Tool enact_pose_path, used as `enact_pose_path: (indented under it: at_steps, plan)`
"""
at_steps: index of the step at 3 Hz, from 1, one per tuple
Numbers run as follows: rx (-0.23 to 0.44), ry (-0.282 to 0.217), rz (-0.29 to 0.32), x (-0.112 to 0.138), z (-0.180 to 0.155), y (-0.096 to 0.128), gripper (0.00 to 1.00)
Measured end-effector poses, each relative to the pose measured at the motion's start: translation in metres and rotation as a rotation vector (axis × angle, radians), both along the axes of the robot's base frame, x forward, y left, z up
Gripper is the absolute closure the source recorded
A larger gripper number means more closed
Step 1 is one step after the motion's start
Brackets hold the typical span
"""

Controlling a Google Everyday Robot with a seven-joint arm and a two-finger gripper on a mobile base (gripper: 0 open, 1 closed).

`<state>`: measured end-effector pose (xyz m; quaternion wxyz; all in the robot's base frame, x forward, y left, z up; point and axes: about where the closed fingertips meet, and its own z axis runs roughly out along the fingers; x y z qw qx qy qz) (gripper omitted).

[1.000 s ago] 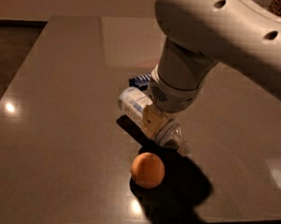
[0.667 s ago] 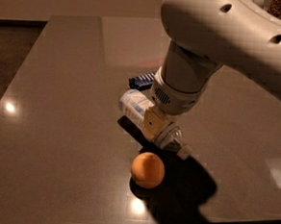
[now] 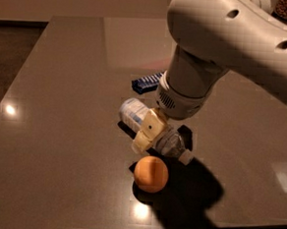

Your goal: Move blue plastic bottle near orange

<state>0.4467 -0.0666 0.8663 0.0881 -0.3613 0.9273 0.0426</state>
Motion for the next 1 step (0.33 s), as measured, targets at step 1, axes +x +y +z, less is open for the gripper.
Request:
enact_pose_path:
  at_steps: [1]
  plan:
    - [0.0,0.0,0.0,0.0,0.0,0.0,0.0]
